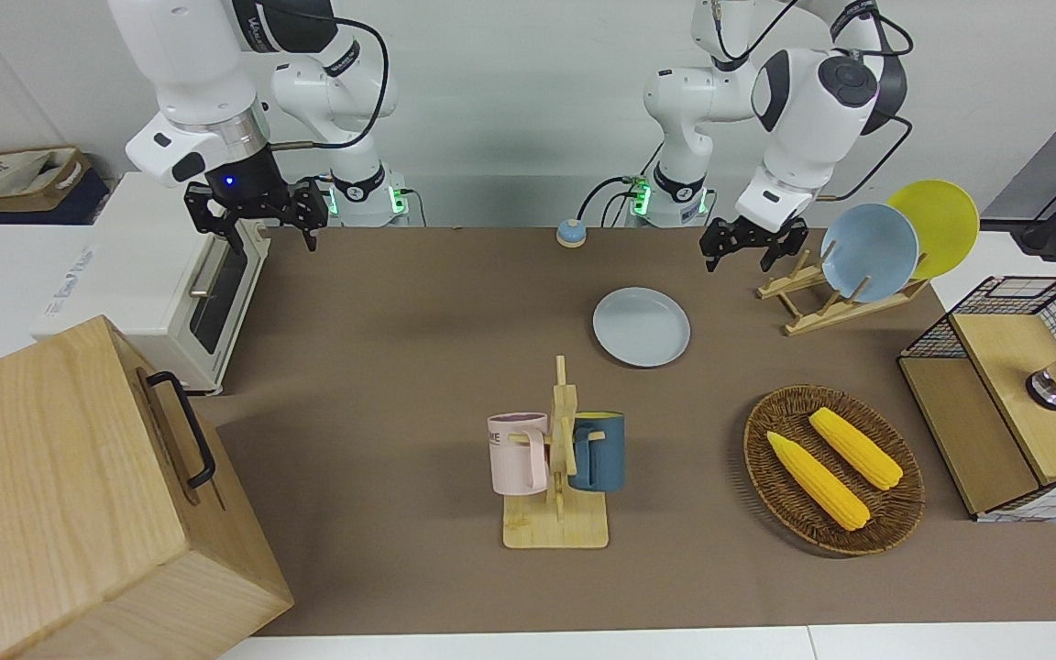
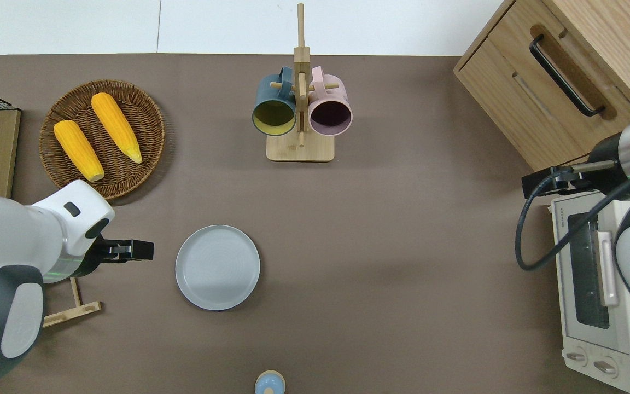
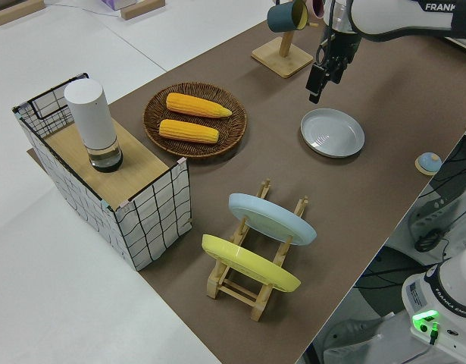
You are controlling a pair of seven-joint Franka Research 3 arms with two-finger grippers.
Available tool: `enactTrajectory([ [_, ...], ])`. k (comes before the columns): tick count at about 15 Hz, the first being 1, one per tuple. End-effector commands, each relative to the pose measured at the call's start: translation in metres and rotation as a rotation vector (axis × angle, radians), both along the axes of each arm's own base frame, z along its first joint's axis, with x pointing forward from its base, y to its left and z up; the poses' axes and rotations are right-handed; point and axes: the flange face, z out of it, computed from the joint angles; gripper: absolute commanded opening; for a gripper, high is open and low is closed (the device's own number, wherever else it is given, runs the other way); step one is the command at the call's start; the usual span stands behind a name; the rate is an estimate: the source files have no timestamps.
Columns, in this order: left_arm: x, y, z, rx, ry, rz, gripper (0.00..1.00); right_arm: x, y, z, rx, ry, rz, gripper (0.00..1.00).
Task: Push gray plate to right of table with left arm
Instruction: 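Move the left gripper forward toward the gray plate's near edge, then lower the left gripper against the gray plate's edge nearest it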
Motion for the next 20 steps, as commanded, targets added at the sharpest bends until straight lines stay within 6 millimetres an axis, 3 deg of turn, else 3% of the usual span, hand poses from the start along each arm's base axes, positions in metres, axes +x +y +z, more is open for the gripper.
enactTrajectory([
  [1,-0.017,-0.007,-0.021,-0.007,-0.03,0.011,1.0,-0.003,0.0,0.003,0.006,0.004,-0.004,0.983],
  [8,-0.031,-0.018,-0.069,-0.017,-0.047,0.007,1.0,-0.003,0.0,0.004,0.006,0.002,-0.004,0.983],
  [11,-0.043,-0.029,-0.1,-0.014,-0.074,0.02,1.0,-0.003,0.0,0.003,0.006,0.004,-0.004,0.983],
  [15,-0.06,-0.03,-0.145,-0.01,-0.081,0.013,1.0,-0.003,0.0,0.003,0.006,0.004,-0.004,0.983],
  [20,-0.06,-0.033,-0.179,-0.012,-0.081,0.009,1.0,-0.003,0.0,0.003,0.006,0.004,-0.004,0.983],
])
